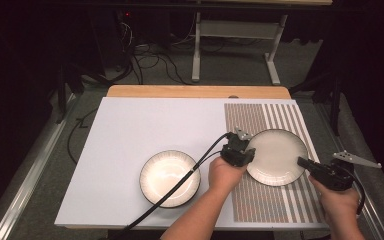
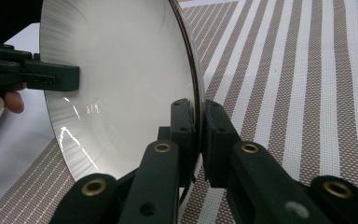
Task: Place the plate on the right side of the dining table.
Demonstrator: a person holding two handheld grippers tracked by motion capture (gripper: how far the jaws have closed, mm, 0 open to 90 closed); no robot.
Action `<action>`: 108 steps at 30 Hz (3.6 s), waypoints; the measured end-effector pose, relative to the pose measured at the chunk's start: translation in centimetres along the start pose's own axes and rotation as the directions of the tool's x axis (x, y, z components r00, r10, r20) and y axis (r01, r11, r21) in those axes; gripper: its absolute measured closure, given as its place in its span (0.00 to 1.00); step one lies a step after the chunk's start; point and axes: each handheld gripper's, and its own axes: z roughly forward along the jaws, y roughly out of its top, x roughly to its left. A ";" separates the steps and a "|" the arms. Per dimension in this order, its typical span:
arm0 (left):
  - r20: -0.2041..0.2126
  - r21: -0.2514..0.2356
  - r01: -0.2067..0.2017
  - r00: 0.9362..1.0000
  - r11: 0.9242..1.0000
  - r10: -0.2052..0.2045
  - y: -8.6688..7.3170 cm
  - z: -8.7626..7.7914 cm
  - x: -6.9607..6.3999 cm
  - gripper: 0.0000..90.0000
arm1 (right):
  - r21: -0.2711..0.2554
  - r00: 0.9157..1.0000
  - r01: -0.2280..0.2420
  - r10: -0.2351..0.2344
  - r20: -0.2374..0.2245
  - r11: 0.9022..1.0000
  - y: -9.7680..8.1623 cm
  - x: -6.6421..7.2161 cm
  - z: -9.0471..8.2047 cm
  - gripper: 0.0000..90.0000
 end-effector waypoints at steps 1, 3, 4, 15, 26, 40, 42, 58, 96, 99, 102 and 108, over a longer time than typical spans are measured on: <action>0.000 -0.009 -0.004 1.000 1.000 0.004 0.1 -0.3 -0.1 0.72 | 0.002 1.000 -0.001 0.001 0.003 1.000 0.0 0.1 0.0 0.96; 0.012 -0.034 -0.023 1.000 0.999 0.023 0.4 -1.2 0.0 0.67 | 0.005 1.000 0.004 -0.004 0.009 1.000 0.1 0.1 0.1 0.96; 0.024 -0.054 -0.032 0.999 0.998 0.033 0.5 -1.7 0.0 0.66 | 0.004 1.000 0.004 -0.004 0.005 1.000 0.1 0.1 0.1 0.96; 0.006 -0.184 -0.079 0.997 0.980 0.082 -0.5 -9.1 3.2 0.43 | 0.037 1.000 -0.002 0.002 0.015 0.999 0.5 -0.1 1.0 0.94; -0.066 -0.262 -0.032 0.998 0.965 0.015 -5.3 -15.7 9.6 0.18 | 0.077 0.999 -0.026 0.023 0.040 0.997 0.6 -0.4 2.0 0.91; -0.198 -0.295 -0.001 0.978 0.955 -0.060 -11.8 -24.1 16.6 0.00 | 0.081 0.997 -0.045 0.039 0.073 0.996 0.6 -0.1 2.4 0.91; -0.210 -0.299 -0.006 0.976 0.954 -0.059 -12.5 -24.7 17.1 0.00 | 0.082 0.996 -0.049 0.043 0.077 0.995 0.7 -0.1 2.4 0.91; -0.231 -0.349 0.044 0.964 0.936 -0.132 -15.1 -28.0 19.8 0.01 | 0.087 0.990 -0.067 0.056 0.127 0.994 0.8 0.2 3.0 0.89; -0.252 -0.295 -0.050 0.967 0.954 -0.028 -15.0 -26.6 18.2 0.01 | -0.061 0.983 0.122 -0.112 0.148 0.991 1.3 3.3 1.8 0.41; -0.256 -0.289 -0.068 0.967 0.955 -0.009 -15.0 -26.5 17.8 0.01 | -0.096 0.985 0.163 -0.157 0.072 0.982 1.5 4.9 1.9 0.31; -0.256 -0.297 -0.078 0.967 0.952 0.000 -15.0 -26.5 17.4 0.00 | -0.093 0.978 0.207 -0.206 0.013 0.974 1.5 6.6 2.4 0.19; -0.246 -0.323 -0.081 0.969 0.943 -0.001 -15.0 -26.7 16.8 0.00 | -0.113 0.958 0.275 -0.282 -0.053 0.955 1.0 10.8 2.8 0.01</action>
